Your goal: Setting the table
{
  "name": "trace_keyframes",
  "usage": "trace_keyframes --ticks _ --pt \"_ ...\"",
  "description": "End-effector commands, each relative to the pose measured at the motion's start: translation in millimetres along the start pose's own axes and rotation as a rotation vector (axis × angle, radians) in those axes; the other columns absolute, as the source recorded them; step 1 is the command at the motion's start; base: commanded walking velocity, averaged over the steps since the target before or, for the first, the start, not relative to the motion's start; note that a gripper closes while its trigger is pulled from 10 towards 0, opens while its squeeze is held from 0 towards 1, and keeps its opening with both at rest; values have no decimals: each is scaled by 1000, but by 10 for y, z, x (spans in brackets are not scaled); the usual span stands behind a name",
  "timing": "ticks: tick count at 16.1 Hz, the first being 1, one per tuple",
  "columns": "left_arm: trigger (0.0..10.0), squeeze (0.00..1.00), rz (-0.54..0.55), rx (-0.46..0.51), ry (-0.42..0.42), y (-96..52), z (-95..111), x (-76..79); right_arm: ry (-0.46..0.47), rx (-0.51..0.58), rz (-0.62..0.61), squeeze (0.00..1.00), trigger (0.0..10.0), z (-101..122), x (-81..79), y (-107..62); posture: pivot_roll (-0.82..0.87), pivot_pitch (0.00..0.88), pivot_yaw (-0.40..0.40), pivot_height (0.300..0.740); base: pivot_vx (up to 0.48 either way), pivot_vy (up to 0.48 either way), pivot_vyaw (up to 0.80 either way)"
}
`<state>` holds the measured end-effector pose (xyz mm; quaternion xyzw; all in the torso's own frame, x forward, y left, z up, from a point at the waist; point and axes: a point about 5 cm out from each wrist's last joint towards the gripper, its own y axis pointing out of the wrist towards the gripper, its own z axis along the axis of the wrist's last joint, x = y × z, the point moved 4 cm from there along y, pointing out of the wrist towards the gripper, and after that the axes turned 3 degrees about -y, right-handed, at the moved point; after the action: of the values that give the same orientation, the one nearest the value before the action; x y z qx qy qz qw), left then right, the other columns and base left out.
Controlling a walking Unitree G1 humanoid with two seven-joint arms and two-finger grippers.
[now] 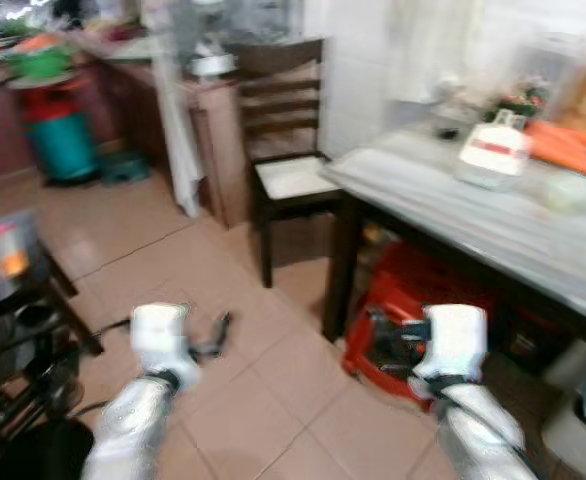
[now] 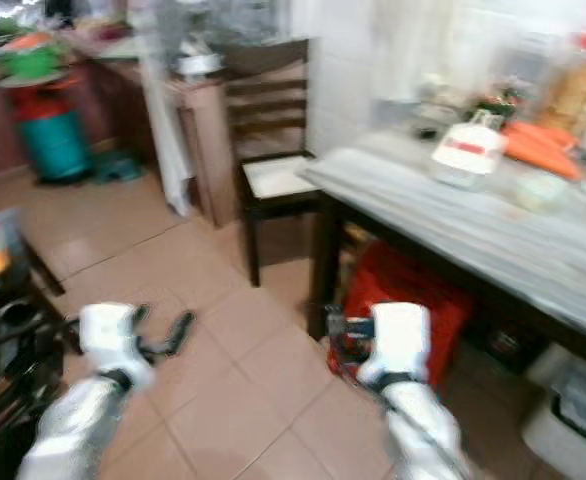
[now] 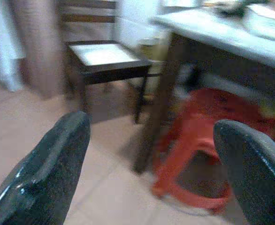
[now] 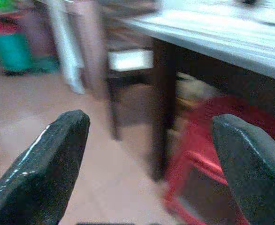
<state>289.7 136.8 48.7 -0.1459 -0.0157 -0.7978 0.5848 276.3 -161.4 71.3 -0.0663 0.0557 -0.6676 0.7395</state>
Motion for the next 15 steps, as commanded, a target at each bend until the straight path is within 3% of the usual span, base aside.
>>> trace_keyframes --ticks 1,5,10,11,12,15 --pt "10000 0 32 -5 24 -40 28 -133 18 30 22 0 10000 86 -94 35 -13 0 0 740 322 0 -800" --pt "10000 0 47 -17 32 -45 9 -163 34 27 18 0 10000 83 -100 42 -8 0 -1 740 309 0 -800" --pt "10000 0 145 -17 72 -32 27 -291 87 4 -46 0 10000 52 15 54 -2 0 -2 740 0 0 0" --pt "10000 0 177 -13 72 -23 39 -333 15 1 -78 0 10000 43 60 61 1 0 -2 740 0 0 0" --pt "10000 0 189 -2 78 -22 62 -348 78 23 -58 0 10000 44 24 65 1 0 -5 740 0 0 0" --pt "10000 0 215 8 123 -16 105 -364 77 28 -24 0 10000 86 1 34 3 0 -7 740 0 0 0"
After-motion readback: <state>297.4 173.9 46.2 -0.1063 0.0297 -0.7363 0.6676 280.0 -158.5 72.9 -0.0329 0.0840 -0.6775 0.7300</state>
